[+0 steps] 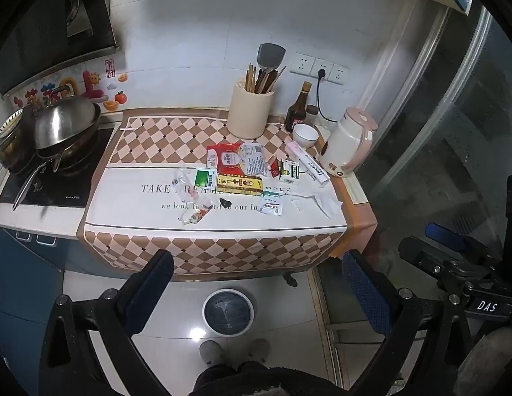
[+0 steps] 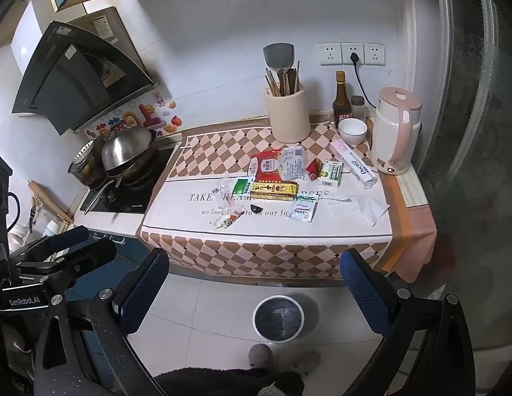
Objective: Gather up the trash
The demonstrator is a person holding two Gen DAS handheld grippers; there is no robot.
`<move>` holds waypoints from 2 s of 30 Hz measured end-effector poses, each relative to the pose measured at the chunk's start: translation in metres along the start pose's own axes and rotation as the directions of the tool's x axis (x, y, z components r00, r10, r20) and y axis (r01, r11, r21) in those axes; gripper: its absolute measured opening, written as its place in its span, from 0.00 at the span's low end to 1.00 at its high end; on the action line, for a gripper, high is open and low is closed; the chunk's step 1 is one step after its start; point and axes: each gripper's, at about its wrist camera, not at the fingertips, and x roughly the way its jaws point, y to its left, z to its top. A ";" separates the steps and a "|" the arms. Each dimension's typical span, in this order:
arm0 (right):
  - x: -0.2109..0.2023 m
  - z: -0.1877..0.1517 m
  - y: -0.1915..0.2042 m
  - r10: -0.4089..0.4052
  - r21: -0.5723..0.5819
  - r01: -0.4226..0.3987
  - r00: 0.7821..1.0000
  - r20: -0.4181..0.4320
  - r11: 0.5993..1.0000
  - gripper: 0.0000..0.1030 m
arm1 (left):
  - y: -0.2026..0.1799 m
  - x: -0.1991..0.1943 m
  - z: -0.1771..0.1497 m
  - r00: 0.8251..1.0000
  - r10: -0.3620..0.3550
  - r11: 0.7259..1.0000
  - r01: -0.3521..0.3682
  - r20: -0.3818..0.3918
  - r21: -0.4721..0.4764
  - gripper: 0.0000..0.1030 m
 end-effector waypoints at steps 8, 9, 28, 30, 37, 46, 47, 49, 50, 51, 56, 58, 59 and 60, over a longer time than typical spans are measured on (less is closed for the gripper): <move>-0.001 0.001 0.001 0.008 0.001 -0.008 1.000 -0.006 1.000 1.00 | -0.012 0.005 0.001 1.000 0.006 1.000 -0.006 -0.010 -0.004 1.00; 0.000 0.001 -0.001 0.010 0.002 -0.010 1.000 -0.007 1.000 1.00 | -0.015 0.004 0.003 1.000 0.004 1.000 -0.004 -0.012 -0.005 1.00; 0.006 0.002 -0.001 0.015 0.004 -0.015 1.000 -0.016 1.000 1.00 | -0.003 0.004 0.000 1.000 -0.019 1.000 0.019 -0.012 -0.008 1.00; 0.006 0.002 -0.001 0.013 0.003 -0.013 1.000 -0.017 1.000 1.00 | -0.003 0.004 0.001 1.000 -0.020 1.000 0.020 -0.013 -0.008 1.00; 0.007 0.004 -0.001 0.014 0.004 -0.014 1.000 -0.019 1.000 1.00 | -0.004 0.006 0.000 1.000 -0.020 1.000 0.020 -0.013 -0.008 1.00; 0.009 0.001 0.004 0.014 0.001 -0.014 1.000 -0.023 1.000 1.00 | -0.010 0.011 0.002 1.000 -0.019 1.000 0.019 -0.018 -0.008 1.00; 0.010 0.001 0.006 0.014 0.000 -0.014 1.000 -0.023 1.000 1.00 | -0.012 0.014 0.003 1.000 -0.020 1.000 0.020 -0.018 -0.009 1.00; 0.010 0.002 0.005 0.014 0.000 -0.014 1.000 -0.025 1.000 1.00 | -0.010 0.012 0.002 1.000 -0.019 1.000 0.019 -0.018 -0.008 1.00; 0.010 0.002 0.005 0.014 0.000 -0.014 1.000 -0.025 1.000 1.00 | -0.012 0.015 0.003 1.000 -0.019 1.000 0.019 -0.019 -0.009 1.00; 0.009 0.002 0.004 0.015 0.002 -0.015 1.000 -0.024 1.000 1.00 | -0.011 0.013 0.003 1.000 -0.019 1.000 0.019 -0.019 -0.008 1.00; 0.009 0.002 0.004 0.015 0.002 -0.015 1.000 -0.025 1.000 1.00 | -0.010 0.012 0.002 1.000 -0.019 1.000 0.019 -0.016 -0.009 1.00; 0.010 0.002 0.004 0.015 0.003 -0.015 1.000 -0.026 1.000 1.00 | -0.011 0.014 0.003 1.000 -0.021 1.000 0.021 -0.017 -0.010 1.00; 0.009 0.003 0.004 0.016 0.004 -0.016 1.000 -0.026 1.000 1.00 | -0.010 0.012 0.002 1.000 -0.021 1.000 0.021 -0.018 -0.009 1.00; 0.009 0.003 0.004 0.016 0.004 -0.016 1.000 -0.026 1.000 1.00 | -0.011 0.013 0.003 1.000 -0.020 1.000 0.020 -0.018 -0.008 1.00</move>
